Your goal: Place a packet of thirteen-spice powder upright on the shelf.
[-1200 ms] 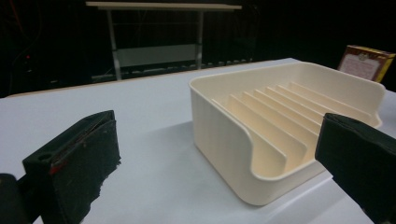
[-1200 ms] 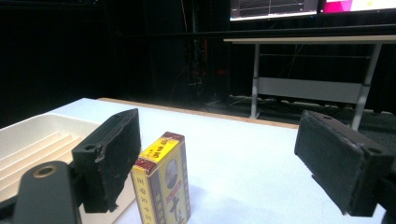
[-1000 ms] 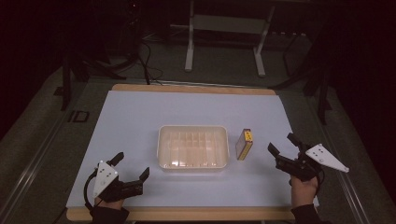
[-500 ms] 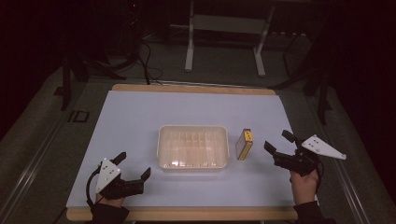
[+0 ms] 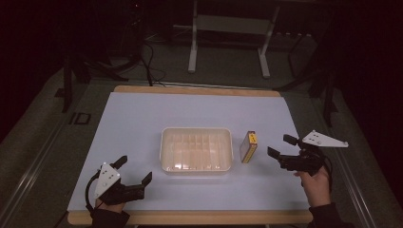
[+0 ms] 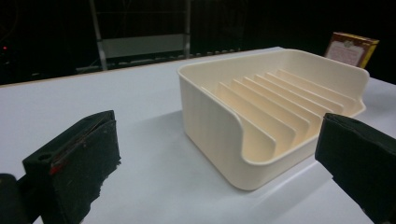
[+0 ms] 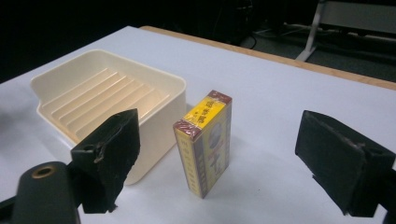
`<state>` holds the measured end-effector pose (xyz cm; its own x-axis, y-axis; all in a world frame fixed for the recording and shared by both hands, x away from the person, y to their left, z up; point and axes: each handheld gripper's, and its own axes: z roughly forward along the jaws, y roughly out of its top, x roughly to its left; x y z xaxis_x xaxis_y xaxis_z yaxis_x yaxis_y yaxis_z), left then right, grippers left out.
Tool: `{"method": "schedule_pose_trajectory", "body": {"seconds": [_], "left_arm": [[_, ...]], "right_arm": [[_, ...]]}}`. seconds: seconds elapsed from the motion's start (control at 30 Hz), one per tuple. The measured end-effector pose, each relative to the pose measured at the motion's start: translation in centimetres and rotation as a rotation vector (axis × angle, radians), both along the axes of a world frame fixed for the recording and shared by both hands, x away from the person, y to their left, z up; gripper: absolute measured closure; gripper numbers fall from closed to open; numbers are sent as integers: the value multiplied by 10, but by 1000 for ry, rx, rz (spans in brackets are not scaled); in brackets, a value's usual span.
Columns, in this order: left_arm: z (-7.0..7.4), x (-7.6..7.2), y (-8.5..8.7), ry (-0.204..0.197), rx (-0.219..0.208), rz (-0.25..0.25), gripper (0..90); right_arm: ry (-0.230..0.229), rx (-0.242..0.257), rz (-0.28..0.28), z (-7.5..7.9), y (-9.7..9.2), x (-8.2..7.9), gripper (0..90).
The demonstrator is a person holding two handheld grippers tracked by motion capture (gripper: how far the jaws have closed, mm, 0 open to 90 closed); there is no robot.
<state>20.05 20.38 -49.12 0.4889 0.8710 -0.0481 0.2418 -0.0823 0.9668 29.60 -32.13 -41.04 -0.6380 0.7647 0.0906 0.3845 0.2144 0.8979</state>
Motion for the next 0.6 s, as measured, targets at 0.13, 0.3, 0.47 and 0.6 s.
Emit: {"method": "schedule_pose_trajectory", "body": {"seconds": [0.13,0.3,0.47,0.6], "left_arm": [[0,-1,-4,1,13,-11,0],[1,-2,-3,-1,10,-8,0],[1,-2,-3,-1,8,-5,0],[1,-3,-2,1,6,-3,0]], "right_arm": [[49,-37,21,3,1,4,131],[100,-93,50,7,4,8,132],[137,-160,85,12,7,9,132],[173,-205,115,14,8,12,135]]}}
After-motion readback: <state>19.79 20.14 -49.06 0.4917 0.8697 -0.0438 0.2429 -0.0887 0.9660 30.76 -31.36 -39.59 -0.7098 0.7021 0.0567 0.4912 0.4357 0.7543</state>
